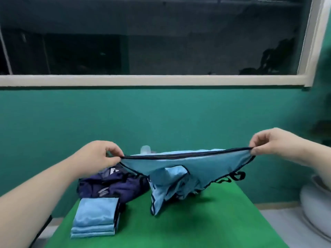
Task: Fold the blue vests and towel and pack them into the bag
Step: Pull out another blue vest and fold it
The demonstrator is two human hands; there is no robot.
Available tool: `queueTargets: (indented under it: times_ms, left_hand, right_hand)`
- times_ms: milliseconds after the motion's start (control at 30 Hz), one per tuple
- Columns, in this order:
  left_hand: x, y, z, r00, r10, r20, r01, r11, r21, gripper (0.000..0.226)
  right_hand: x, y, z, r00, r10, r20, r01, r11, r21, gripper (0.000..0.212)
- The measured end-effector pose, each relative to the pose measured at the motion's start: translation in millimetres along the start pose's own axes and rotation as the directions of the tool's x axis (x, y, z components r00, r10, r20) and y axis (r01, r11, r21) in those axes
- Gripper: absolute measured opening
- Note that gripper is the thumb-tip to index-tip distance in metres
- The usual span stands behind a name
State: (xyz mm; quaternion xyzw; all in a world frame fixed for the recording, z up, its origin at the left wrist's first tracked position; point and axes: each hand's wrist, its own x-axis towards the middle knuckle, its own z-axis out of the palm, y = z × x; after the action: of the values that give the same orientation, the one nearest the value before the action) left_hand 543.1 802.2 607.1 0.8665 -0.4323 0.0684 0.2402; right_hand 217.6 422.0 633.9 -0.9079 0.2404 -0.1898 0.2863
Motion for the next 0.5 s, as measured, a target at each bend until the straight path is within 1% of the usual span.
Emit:
queueTargets:
  times_ms: [133, 267, 433, 500]
  left_hand:
    - [-59, -6, 43, 0.988, -0.011, 0.153, 0.016, 0.999, -0.032, 0.021]
    - [-103, -6, 73, 0.968, -0.017, 0.249, 0.037, 0.996, -0.075, 0.021]
    - [-151, -11, 96, 0.911, -0.029, 0.411, 0.065, 0.995, -0.076, 0.018]
    - [-164, -11, 99, 0.891, -0.023, 0.453, 0.068, 0.994, -0.083, 0.019]
  right_hand:
    - [-44, 40, 41, 0.991, 0.057, 0.124, -0.059, 0.998, 0.017, 0.019]
    - [-81, 73, 71, 0.974, 0.086, 0.211, -0.1, 0.993, 0.057, 0.017]
    - [-124, 96, 107, 0.931, 0.143, 0.336, -0.186, 0.978, 0.098, 0.014]
    - [-135, 102, 116, 0.922, 0.139, 0.361, -0.194, 0.974, 0.12, 0.019]
